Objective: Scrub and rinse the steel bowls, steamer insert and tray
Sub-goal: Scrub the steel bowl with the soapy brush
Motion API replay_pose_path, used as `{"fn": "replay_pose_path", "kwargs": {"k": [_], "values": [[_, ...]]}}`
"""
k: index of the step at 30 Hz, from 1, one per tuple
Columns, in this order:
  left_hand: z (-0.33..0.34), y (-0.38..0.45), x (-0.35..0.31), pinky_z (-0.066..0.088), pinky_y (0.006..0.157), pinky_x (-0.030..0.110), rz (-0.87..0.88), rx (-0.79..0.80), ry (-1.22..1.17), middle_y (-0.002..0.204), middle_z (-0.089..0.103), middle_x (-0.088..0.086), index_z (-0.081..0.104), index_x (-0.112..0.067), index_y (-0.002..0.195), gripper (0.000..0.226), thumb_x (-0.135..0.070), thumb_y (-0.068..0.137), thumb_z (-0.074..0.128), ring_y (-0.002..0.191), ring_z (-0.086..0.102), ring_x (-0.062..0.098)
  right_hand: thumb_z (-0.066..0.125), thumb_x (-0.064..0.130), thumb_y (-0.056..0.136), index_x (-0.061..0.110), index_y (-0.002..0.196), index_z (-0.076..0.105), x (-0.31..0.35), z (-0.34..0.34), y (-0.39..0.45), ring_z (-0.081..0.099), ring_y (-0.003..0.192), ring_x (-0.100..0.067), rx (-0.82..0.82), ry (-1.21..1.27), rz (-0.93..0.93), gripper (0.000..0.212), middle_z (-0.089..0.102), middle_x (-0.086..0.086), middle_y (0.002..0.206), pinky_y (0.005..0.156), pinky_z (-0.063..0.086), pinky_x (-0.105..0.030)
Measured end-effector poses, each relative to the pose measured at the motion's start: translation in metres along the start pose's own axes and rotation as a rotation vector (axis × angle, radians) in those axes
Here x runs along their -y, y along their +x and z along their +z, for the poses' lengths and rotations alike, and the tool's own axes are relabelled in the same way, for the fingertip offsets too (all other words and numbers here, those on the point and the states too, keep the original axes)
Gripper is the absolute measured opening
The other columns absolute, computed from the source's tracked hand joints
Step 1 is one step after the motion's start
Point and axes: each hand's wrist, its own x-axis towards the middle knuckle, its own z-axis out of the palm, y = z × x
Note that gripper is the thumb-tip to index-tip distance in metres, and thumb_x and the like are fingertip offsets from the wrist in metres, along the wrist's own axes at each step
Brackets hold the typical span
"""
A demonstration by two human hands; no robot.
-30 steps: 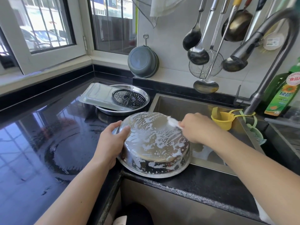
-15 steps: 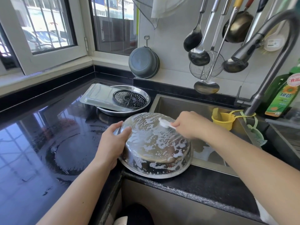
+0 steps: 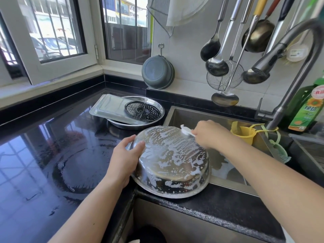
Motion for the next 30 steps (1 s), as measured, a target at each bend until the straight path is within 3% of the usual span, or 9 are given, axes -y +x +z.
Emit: {"fn": "replay_pose_path", "kwargs": {"k": [3,8,12,15,18,22,24,27,30], "values": [[0.000,0.001,0.001,0.054,0.104,0.041,-0.006,0.004,0.007,0.113,0.072,-0.011,0.062,-0.028,0.137,0.048,-0.036,0.092,0.077,0.101,0.073,0.007,0.046,0.007,0.098,0.027,0.124,0.072,0.021,0.003,-0.007,0.052,0.063,-0.018,0.102,0.072,-0.180,0.041,0.068,-0.003,0.103,0.052,0.043,-0.030],[-0.001,-0.005,-0.006,0.054,0.097,0.032,-0.006,0.008,0.030,0.109,0.069,-0.018,0.061,-0.028,0.137,0.045,-0.033,0.094,0.074,0.100,0.071,0.004,0.047,0.012,0.098,0.021,0.122,0.072,0.003,-0.002,0.014,0.051,0.061,-0.018,-0.002,0.034,-0.038,0.035,0.062,-0.003,0.088,0.050,0.036,-0.029],[-0.002,-0.007,-0.008,0.054,0.102,0.038,-0.043,0.010,0.048,0.111,0.070,-0.013,0.060,-0.027,0.139,0.048,-0.035,0.093,0.075,0.099,0.072,0.006,0.049,0.014,0.102,0.034,0.126,0.070,0.015,0.000,-0.004,0.048,0.059,-0.017,0.077,0.114,-0.180,0.038,0.066,0.000,0.086,0.050,0.038,-0.030],[-0.004,-0.005,-0.008,0.057,0.099,0.043,-0.098,0.017,0.036,0.113,0.074,-0.001,0.057,-0.023,0.138,0.055,-0.040,0.090,0.078,0.086,0.074,0.013,0.053,0.022,0.103,0.040,0.131,0.064,0.012,0.005,-0.025,0.040,0.051,-0.010,0.174,0.194,-0.317,0.036,0.075,0.006,0.095,0.048,0.038,-0.028],[-0.008,-0.006,-0.014,0.051,0.106,0.055,-0.204,0.068,0.006,0.125,0.070,0.020,0.060,-0.007,0.131,0.071,-0.049,0.079,0.084,0.095,0.071,0.022,0.050,0.025,0.104,0.046,0.133,0.060,-0.018,0.010,-0.031,0.038,0.049,-0.009,0.093,0.147,-0.243,0.037,0.068,0.011,0.086,0.045,0.032,-0.022],[-0.009,-0.012,-0.043,0.062,0.081,0.047,-0.438,0.240,-0.314,0.101,0.077,0.024,0.070,0.003,0.106,0.023,-0.017,0.103,0.060,0.081,0.077,0.031,0.048,0.027,0.103,0.049,0.124,0.067,-0.081,0.015,-0.035,0.050,0.062,-0.014,0.012,0.165,-0.077,0.036,0.072,0.004,0.114,0.052,0.037,-0.029],[-0.002,-0.014,-0.060,0.065,0.063,0.043,-0.487,0.263,-0.419,0.095,0.078,0.019,0.074,0.002,0.099,0.028,-0.016,0.104,0.054,0.076,0.078,0.028,0.049,0.025,0.102,0.045,0.127,0.067,-0.106,0.017,-0.037,0.054,0.067,-0.012,-0.024,0.275,-0.027,0.036,0.073,0.010,0.105,0.057,0.040,-0.030],[0.029,-0.003,-0.086,0.065,0.075,0.041,-0.443,0.266,-0.507,0.105,0.073,0.020,0.070,0.004,0.102,0.017,-0.007,0.092,0.061,0.086,0.077,0.027,0.051,0.024,0.103,0.043,0.129,0.067,-0.139,0.017,-0.039,0.049,0.062,-0.015,-0.136,0.433,0.042,0.035,0.064,0.010,0.073,0.057,0.034,-0.031],[0.087,0.010,-0.110,0.065,0.079,0.040,-0.376,0.313,-0.349,0.119,0.066,0.021,0.065,0.007,0.117,0.021,-0.001,0.098,0.060,0.105,0.068,0.028,0.055,0.024,0.103,0.039,0.126,0.068,-0.171,0.020,-0.038,0.044,0.056,-0.013,-0.265,0.558,0.098,0.031,0.057,0.010,0.065,0.053,0.031,-0.030]]}}
